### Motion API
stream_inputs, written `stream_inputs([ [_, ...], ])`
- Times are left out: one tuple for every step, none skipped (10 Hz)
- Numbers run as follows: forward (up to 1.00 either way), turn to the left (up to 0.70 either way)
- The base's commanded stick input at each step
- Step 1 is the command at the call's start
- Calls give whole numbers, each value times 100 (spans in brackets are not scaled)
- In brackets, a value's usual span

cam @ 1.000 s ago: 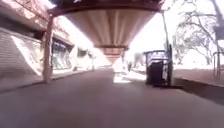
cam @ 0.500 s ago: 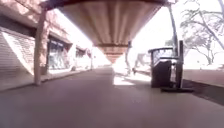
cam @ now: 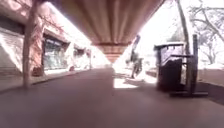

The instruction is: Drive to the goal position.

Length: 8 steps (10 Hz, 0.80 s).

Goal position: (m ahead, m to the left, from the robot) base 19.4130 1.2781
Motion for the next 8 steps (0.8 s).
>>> stream_inputs([
  [85,0],
  [85,0],
  [85,0],
  [85,0],
  [85,0],
  [85,0],
  [85,0],
  [85,0],
])
